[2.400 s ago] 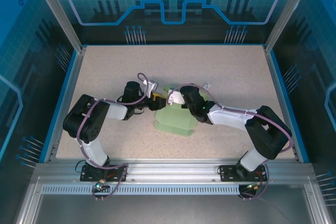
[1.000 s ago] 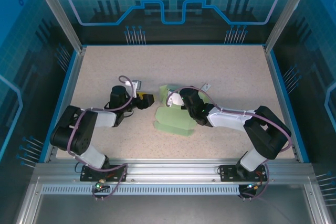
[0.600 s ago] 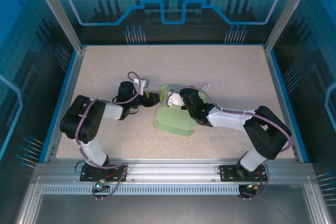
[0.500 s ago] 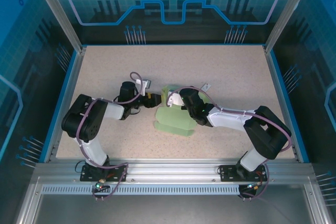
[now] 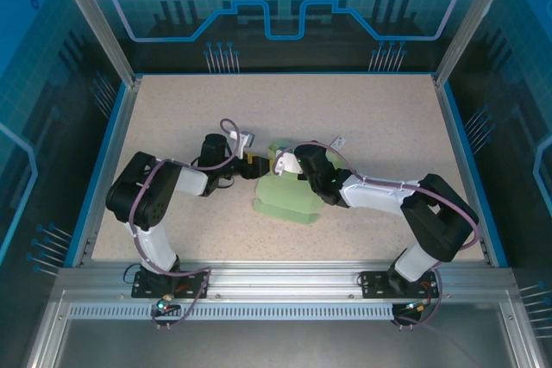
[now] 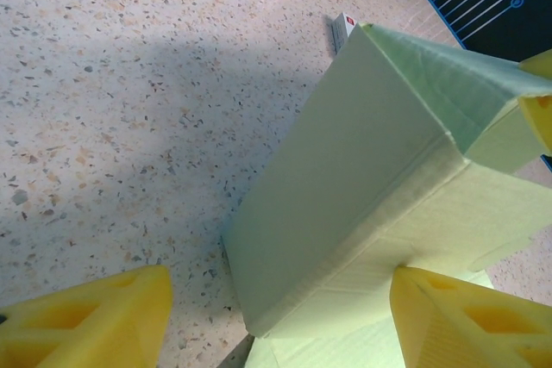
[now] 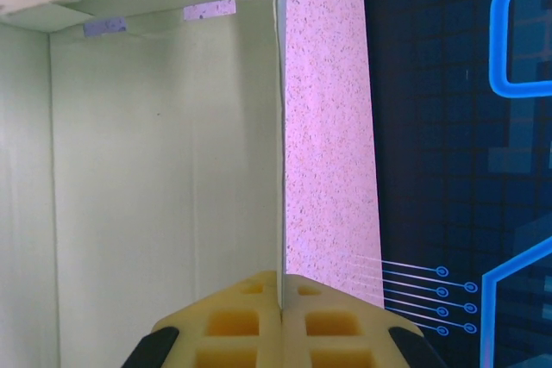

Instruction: Fold the paper box

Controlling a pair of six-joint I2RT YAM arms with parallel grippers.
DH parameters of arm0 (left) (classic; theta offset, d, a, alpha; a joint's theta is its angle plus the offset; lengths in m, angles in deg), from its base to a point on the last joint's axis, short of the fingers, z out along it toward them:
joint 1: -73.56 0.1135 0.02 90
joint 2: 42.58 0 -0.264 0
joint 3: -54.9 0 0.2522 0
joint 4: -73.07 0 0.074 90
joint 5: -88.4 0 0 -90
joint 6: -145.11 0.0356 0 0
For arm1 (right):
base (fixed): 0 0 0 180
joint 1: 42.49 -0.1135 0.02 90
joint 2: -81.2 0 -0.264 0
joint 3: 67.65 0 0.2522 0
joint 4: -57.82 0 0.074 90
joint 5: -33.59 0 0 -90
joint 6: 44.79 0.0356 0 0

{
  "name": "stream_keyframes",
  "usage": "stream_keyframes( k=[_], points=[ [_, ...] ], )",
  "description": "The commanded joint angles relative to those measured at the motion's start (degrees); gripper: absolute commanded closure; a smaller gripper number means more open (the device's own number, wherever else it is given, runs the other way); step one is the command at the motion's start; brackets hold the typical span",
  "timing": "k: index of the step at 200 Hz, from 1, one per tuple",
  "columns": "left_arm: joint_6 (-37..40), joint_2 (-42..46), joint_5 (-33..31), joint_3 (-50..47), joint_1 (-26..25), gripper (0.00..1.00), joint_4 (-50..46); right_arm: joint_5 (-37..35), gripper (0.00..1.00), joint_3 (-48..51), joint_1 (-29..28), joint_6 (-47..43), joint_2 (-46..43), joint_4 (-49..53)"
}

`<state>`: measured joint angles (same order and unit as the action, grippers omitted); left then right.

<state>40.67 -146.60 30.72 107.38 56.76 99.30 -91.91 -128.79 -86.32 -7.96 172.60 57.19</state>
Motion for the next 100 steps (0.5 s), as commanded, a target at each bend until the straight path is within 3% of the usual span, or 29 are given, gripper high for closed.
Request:
stream_keyframes(
  k=[1, 100],
  points=[
    [2.2, -0.9, 0.5, 2.3, -0.9, 0.31, 1.7, 1.0, 0.99, -1.6, -0.1, 1.0, 0.0, 1.6],
    [5.3, -2.1, -7.4, 4.0, -3.6, 0.25, -0.3, 2.2, 0.99, -2.4, 0.0, 2.0, 0.6, 3.3]
  ],
)
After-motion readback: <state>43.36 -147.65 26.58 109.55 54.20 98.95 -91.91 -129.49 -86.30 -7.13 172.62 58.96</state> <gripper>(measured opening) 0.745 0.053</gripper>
